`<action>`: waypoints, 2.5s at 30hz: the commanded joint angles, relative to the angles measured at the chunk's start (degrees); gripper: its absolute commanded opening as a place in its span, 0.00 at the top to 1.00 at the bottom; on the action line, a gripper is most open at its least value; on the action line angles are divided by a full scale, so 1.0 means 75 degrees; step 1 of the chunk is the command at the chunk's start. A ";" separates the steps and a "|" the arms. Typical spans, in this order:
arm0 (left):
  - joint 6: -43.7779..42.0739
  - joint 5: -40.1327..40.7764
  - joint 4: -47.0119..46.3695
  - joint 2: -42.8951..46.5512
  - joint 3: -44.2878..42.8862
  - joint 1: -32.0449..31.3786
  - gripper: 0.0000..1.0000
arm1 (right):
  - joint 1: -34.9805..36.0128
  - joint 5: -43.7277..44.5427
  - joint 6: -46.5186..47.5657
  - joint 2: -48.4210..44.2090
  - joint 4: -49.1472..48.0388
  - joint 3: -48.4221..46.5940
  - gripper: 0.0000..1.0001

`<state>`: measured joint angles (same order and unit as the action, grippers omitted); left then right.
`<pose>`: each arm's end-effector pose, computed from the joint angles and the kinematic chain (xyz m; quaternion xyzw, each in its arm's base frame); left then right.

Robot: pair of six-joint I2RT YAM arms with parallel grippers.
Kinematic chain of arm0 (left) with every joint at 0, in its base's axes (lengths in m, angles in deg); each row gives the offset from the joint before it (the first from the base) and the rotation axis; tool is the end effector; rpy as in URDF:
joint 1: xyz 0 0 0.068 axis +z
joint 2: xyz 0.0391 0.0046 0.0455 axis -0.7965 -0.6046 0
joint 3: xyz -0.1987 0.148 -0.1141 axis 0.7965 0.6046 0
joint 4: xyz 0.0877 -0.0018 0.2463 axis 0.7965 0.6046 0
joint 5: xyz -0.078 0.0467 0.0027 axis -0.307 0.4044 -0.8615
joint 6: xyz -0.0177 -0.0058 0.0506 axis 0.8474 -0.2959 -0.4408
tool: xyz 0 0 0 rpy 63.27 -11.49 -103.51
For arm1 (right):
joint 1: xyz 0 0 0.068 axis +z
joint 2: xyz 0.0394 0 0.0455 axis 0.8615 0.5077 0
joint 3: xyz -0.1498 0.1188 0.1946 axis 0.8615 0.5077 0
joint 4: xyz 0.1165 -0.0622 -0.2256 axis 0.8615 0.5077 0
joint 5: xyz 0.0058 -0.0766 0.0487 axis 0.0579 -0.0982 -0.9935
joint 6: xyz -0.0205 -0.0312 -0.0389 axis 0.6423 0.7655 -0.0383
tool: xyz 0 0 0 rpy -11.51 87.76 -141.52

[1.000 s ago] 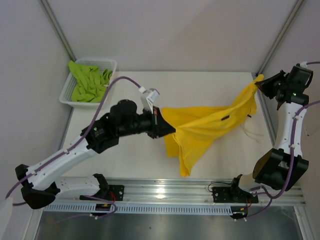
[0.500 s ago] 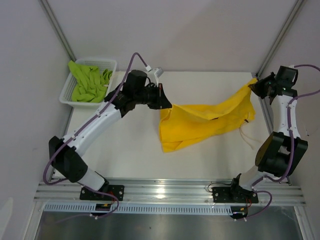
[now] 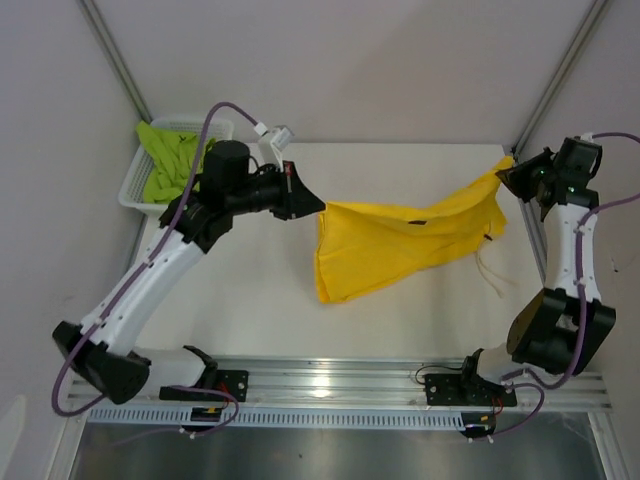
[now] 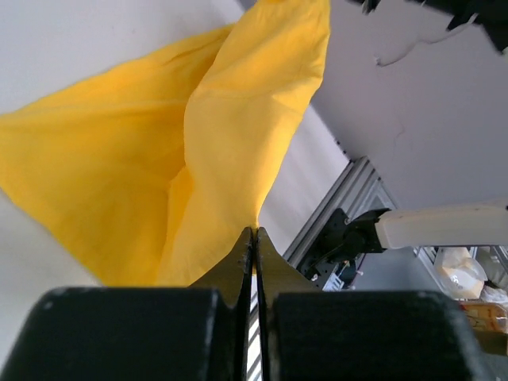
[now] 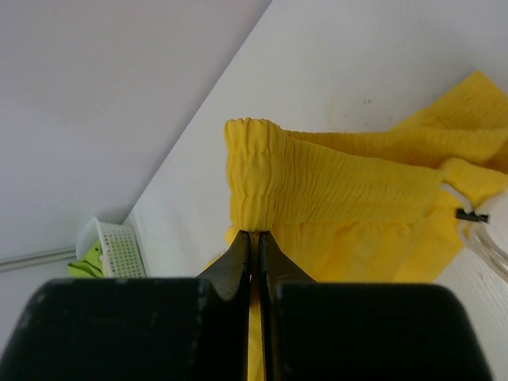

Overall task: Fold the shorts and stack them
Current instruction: Fold the shorts

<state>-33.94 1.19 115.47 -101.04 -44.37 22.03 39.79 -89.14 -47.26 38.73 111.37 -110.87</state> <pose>0.2375 -0.1611 0.4182 0.1636 0.8015 -0.4391 0.3716 0.3264 -0.1046 0.3569 0.3676 0.7877 0.2265 0.4393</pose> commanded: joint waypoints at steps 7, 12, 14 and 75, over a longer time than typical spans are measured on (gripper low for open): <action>0.0545 -0.0493 -0.0358 0.2592 0.2063 -0.0140 1.00 | -0.0232 -0.0021 -0.0030 -0.3501 0.0571 0.1619 1.00; 0.0557 -0.0564 -0.0195 0.2863 0.2240 -0.0140 1.00 | -0.0174 0.0038 -0.0077 -0.4217 0.0935 0.1795 1.00; 0.0545 -0.0529 -0.0159 0.2782 0.2170 -0.0140 1.00 | -0.0127 0.0213 -0.0077 -0.4265 0.0982 0.1912 1.00; 0.0592 0.0232 -0.1799 -0.5296 -0.2578 0.2508 0.01 | 0.0998 0.1186 -0.0746 0.4151 -0.2194 -0.2705 0.10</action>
<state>-28.45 -0.85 101.00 -143.90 -61.29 40.64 46.56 -82.73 -55.54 73.83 94.04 -127.61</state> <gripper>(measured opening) 0.978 0.897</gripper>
